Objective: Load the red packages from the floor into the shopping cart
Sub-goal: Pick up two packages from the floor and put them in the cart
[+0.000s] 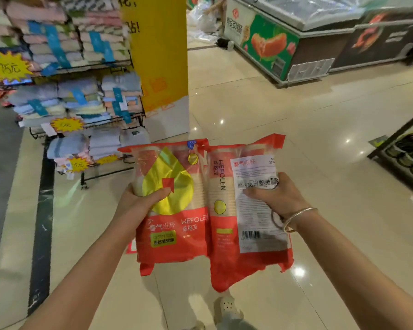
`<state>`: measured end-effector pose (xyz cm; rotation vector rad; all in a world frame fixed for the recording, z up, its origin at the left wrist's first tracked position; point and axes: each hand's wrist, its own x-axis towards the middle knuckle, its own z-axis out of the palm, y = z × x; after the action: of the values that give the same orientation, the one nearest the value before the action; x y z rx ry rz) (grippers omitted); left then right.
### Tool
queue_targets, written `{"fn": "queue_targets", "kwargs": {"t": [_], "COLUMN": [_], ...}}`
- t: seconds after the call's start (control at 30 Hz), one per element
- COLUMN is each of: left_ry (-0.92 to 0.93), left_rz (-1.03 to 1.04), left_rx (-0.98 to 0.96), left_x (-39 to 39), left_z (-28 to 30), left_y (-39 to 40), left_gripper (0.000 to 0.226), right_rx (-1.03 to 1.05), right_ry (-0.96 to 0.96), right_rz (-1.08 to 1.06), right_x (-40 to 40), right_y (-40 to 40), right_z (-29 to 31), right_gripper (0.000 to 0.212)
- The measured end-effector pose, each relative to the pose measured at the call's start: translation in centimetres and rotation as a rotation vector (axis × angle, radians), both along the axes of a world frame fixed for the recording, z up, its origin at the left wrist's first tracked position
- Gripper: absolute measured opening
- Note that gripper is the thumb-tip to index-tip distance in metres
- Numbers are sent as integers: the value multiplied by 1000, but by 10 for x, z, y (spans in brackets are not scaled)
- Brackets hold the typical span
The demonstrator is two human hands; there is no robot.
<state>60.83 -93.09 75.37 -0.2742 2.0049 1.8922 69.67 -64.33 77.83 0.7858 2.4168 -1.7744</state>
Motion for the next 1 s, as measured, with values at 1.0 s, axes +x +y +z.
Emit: {"fn": "queue_targets", "kwargs": {"t": [1.0], "left_ry": [218], "left_rz": [-1066], "left_rx": [185], "left_x": [263], "left_z": [98], "left_y": [568], "left_gripper": [80], "right_rx": [65], "right_ry": [261], "right_rz": [-993], "right_x": [470], "right_y": [347], "right_z": [90], "right_gripper": [33]}}
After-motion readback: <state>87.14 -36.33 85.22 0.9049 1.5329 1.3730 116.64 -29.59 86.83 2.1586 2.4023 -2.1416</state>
